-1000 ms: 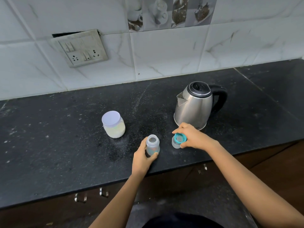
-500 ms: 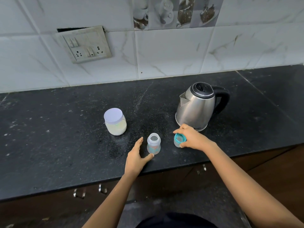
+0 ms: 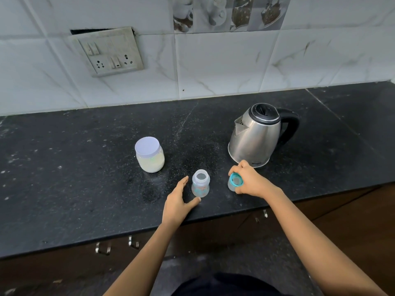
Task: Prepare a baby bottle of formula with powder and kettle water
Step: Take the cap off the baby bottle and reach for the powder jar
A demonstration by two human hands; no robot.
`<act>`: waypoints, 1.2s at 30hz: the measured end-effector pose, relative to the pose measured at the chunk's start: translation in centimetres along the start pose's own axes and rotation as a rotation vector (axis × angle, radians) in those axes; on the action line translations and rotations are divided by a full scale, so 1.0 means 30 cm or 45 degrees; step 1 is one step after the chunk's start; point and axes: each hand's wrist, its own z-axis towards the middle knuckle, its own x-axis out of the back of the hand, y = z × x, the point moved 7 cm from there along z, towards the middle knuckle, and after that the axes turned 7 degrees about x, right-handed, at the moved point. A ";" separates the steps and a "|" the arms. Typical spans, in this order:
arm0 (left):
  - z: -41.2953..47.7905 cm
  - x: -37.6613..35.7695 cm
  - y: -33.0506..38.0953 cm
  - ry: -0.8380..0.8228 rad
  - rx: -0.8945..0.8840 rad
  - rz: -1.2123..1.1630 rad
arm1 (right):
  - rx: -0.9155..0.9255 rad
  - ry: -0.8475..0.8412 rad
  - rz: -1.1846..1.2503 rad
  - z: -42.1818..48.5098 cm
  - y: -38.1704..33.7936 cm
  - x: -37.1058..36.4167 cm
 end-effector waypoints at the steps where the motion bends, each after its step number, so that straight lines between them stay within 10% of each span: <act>1: -0.001 -0.004 0.001 0.001 0.000 0.002 | 0.002 0.019 0.005 -0.004 0.000 -0.003; 18: -0.012 0.061 -0.016 0.093 0.017 -0.023 | 0.020 -0.012 0.116 -0.037 -0.017 -0.003; 26: -0.010 0.260 -0.045 0.359 0.109 -0.189 | 0.420 0.413 0.222 0.104 -0.357 0.242; 36: -0.027 0.417 -0.098 0.445 0.139 -0.246 | 0.432 -0.095 0.064 0.535 -0.749 -0.042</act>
